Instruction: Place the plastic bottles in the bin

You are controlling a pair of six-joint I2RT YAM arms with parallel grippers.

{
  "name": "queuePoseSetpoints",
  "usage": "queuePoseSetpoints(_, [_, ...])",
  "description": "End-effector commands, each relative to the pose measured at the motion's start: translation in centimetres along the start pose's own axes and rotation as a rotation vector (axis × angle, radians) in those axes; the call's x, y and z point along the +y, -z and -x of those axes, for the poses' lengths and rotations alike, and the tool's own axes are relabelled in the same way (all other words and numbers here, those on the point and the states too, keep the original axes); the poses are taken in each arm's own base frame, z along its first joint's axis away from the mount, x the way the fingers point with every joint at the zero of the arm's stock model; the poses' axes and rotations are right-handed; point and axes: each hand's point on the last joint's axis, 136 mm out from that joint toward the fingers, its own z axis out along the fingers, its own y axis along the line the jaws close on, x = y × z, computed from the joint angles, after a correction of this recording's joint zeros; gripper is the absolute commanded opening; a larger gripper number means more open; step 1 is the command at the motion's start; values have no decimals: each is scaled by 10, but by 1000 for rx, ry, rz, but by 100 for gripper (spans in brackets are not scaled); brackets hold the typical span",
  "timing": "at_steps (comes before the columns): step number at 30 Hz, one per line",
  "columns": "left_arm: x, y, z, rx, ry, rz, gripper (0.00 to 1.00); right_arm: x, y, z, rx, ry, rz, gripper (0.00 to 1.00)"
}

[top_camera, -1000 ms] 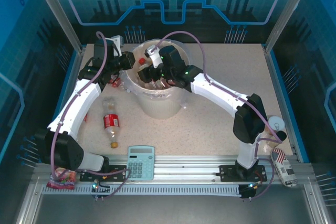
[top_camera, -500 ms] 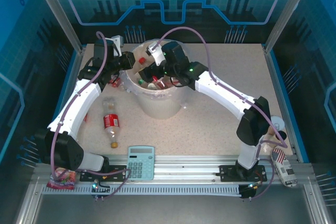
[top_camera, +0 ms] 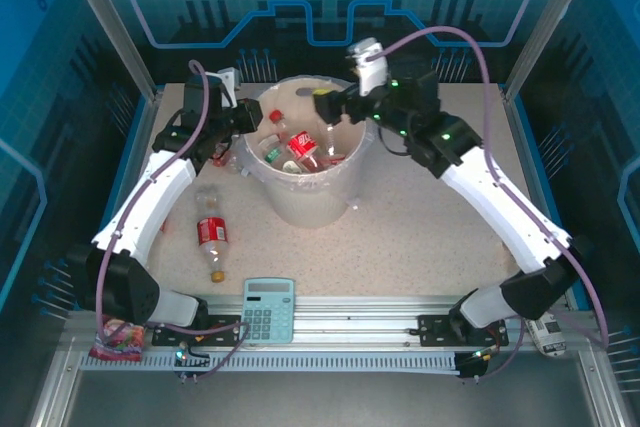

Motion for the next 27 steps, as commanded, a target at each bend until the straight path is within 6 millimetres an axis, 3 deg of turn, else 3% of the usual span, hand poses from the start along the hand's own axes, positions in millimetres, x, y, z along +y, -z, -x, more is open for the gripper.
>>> queuePoseSetpoints(1, [-18,-21,-49,180,-13,-27,20,-44,19,-20,37,-152,-94,99])
queuePoseSetpoints(6, [-45,-31,-62,235,-57,-47,20,-104,61,-60,112,-346,-216,97])
queuePoseSetpoints(10, [-64,-36,-68,250,-66,-70,20,-131,91,-91,157,-462,-252,95])
queuePoseSetpoints(14, [-86,-44,-77,265,-82,-99,20,-138,109,-115,181,-544,-209,93])
queuePoseSetpoints(18, [-110,-52,-86,279,-105,-129,20,-142,121,-126,186,-638,-180,87])
queuePoseSetpoints(22, [-126,-56,-90,284,-126,-147,20,-144,124,-133,211,-686,-151,83])
queuePoseSetpoints(27, [-131,-57,-89,278,-133,-149,23,-146,119,-141,237,-699,-134,78])
